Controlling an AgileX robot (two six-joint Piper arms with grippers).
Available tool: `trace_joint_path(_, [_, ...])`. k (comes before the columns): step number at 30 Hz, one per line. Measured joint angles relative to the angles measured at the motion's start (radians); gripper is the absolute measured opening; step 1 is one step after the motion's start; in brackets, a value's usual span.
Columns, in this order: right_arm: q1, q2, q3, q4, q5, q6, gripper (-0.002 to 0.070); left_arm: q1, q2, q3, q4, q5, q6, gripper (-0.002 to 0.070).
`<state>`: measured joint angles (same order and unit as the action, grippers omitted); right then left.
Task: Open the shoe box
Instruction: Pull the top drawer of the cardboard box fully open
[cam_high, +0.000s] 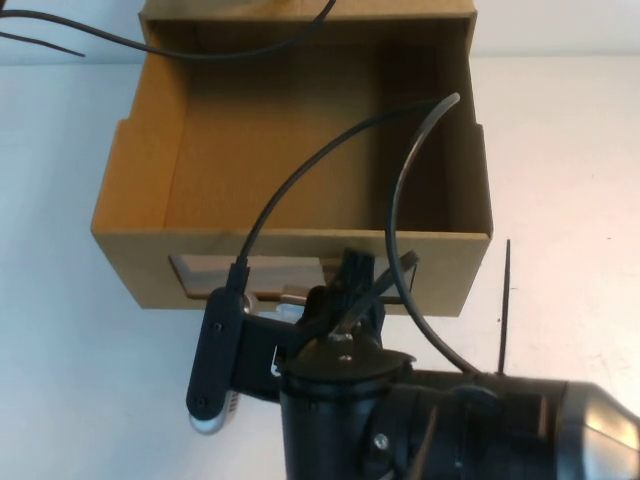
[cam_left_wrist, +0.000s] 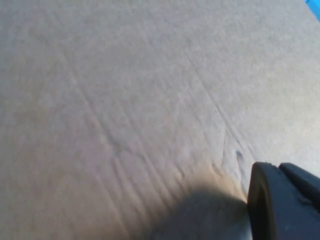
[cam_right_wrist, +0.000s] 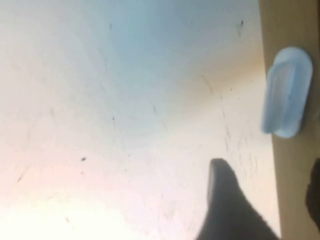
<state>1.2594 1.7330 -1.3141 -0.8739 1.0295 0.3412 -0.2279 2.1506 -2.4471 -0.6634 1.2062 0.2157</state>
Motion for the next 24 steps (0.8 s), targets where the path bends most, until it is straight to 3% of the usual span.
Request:
trace_joint_path(8, [0.076,-0.132,-0.022,0.076,0.015,0.0,0.0224,0.0,-0.067,-0.002,0.046,0.049,0.0,-0.0004])
trace_joint_path(17, [0.085,-0.296,-0.06,0.179,0.098,0.001,0.0183,0.0,-0.237,-0.017,0.05,0.056,0.034,-0.0004])
trace_joint_path(24, [0.064,-0.399,-0.06,0.08,0.151,0.062,0.0014,0.0,-0.386,-0.017,0.095,0.064,0.099,-0.0004])
